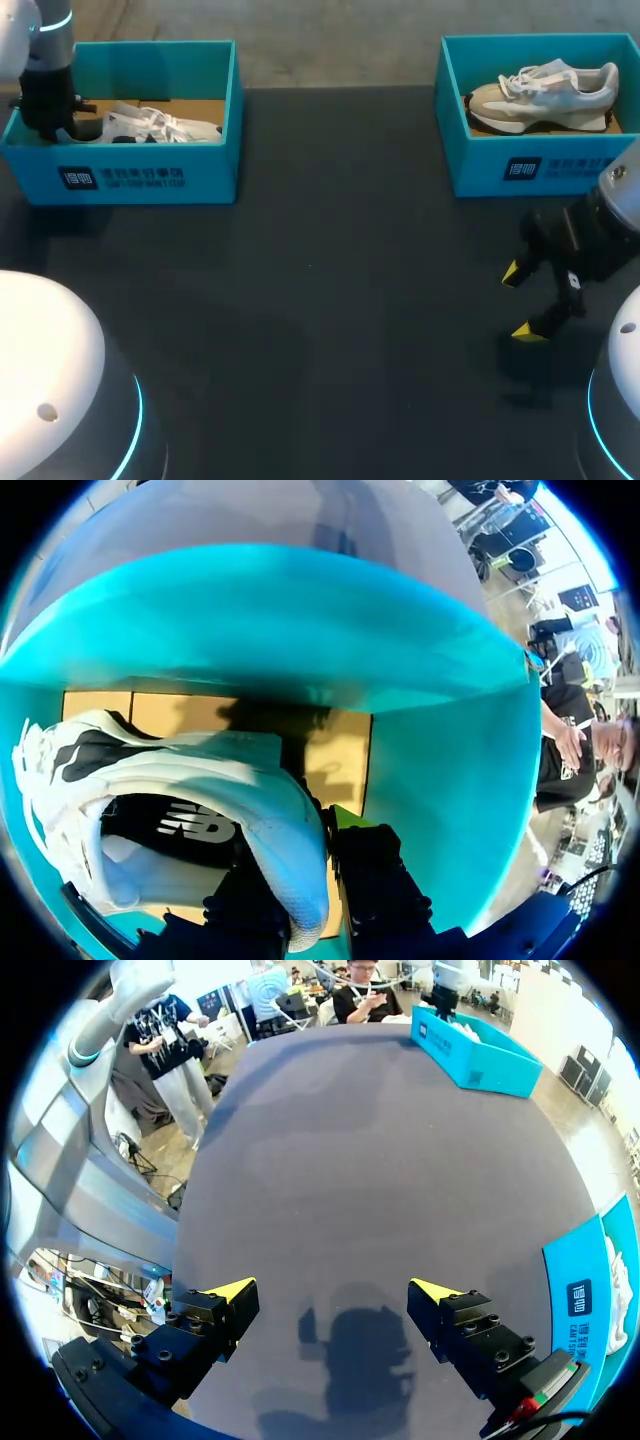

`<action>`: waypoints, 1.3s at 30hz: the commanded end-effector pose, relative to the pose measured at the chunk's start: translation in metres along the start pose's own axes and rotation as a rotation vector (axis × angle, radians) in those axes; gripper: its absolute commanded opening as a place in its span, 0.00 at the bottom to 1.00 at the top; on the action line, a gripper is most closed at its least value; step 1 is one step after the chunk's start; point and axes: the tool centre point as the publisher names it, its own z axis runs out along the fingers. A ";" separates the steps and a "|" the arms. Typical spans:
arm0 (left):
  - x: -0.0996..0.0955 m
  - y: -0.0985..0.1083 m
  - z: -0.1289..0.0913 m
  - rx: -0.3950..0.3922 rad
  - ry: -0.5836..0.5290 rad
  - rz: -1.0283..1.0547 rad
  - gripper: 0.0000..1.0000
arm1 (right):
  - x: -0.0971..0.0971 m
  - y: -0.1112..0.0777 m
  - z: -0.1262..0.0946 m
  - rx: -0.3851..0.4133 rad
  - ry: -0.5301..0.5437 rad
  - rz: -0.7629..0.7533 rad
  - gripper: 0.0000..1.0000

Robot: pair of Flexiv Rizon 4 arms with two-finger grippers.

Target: Take the shoe out of the shoebox, open the shoe tongue, remove and reinsert the insole, then place the shoe into the shoebox

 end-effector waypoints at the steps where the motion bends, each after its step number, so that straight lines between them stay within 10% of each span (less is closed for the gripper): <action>1: 0.001 0.000 0.000 0.001 0.007 0.011 0.00 | 0.001 0.000 0.001 0.003 -0.004 0.001 1.00; 8: 0.001 -0.002 0.002 0.002 0.012 0.024 0.00 | 0.001 0.000 0.001 0.003 -0.004 0.001 1.00; 11: 0.001 -0.002 0.002 0.002 0.013 0.028 0.44 | 0.001 0.000 0.001 0.003 -0.004 0.001 1.00; 39: -0.005 0.000 -0.075 -0.091 -0.173 0.000 1.00 | 0.001 0.000 0.001 0.003 -0.004 0.001 1.00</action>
